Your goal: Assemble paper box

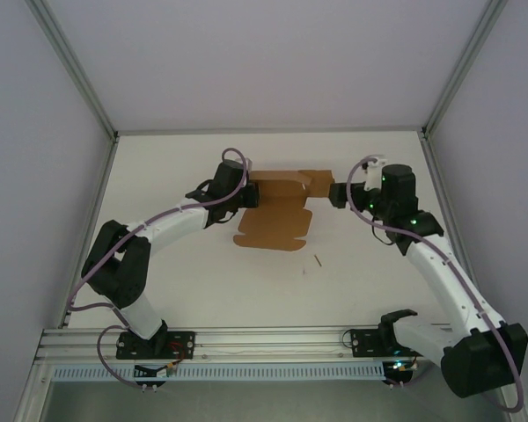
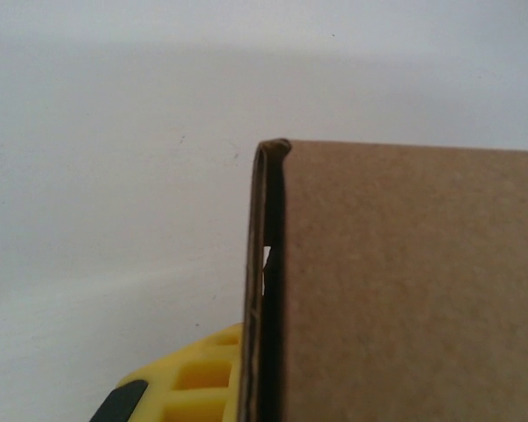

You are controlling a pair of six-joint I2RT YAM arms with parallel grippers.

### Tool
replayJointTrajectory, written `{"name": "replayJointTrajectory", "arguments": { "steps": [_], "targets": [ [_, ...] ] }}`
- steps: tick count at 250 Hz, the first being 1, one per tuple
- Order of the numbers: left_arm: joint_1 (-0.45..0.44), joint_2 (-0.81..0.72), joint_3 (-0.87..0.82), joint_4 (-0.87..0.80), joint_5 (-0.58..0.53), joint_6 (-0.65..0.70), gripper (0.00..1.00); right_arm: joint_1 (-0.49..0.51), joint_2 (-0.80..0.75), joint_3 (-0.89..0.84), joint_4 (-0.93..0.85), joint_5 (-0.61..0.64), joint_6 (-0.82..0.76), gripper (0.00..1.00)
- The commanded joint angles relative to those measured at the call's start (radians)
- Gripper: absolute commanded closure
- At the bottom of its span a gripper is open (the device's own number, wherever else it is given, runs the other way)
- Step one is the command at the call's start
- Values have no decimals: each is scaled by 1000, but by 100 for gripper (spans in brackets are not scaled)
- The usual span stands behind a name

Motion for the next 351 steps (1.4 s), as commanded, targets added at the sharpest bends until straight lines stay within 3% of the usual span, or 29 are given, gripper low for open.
{"name": "replayJointTrajectory", "arguments": {
  "steps": [1,49,115,161,182,207,255,292,316,351],
  "targets": [
    [8,-19,8,1,32,20,100,3,54,42,-40,-194,-103,6],
    [8,-19,15,-3,52,31,100,3,166,92,-25,-198,-153,15],
    [9,-14,22,-18,67,30,100,3,258,146,-1,-226,-155,69],
    [7,-10,29,-21,98,32,100,3,294,142,3,-243,-162,80],
    [7,-5,40,-38,105,31,100,4,305,137,11,-222,-152,89],
    [6,-4,44,-49,96,27,100,19,313,143,16,-130,-118,94],
    [-1,20,72,-78,89,13,100,159,352,174,-15,289,-118,95],
    [-9,34,93,-92,83,9,100,252,437,209,-31,575,-11,95],
    [-14,37,103,-107,74,9,100,294,483,243,-55,647,27,96],
    [-12,40,106,-119,51,6,100,298,463,236,-28,615,37,91]
  ]
}}
